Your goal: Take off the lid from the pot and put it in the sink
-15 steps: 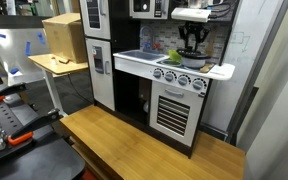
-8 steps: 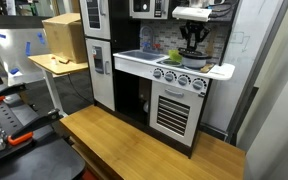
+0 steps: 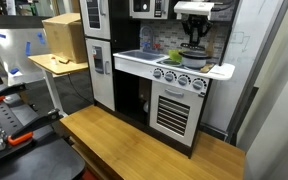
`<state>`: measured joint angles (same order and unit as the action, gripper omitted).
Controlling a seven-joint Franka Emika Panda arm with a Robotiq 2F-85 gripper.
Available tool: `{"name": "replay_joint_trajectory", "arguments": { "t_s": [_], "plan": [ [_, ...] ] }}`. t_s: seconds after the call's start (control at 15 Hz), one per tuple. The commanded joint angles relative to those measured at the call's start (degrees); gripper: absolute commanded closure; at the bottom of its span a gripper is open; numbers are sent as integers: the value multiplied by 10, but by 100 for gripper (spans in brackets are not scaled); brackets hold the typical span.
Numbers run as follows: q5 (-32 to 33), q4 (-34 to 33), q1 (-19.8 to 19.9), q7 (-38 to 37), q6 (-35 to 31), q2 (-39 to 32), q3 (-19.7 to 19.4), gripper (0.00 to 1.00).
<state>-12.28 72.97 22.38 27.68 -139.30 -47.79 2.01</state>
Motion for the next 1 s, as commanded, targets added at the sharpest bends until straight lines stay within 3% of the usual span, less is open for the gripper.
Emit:
{"name": "replay_joint_trajectory", "arguments": {
  "t_s": [0.0,0.53,0.93],
  "plan": [
    [5,34,5,-7,-16,25,2,92],
    [10,140,-10,147,-7,90,68,92],
    [-10,196,-20,251,4,122,92,92]
  ]
}}
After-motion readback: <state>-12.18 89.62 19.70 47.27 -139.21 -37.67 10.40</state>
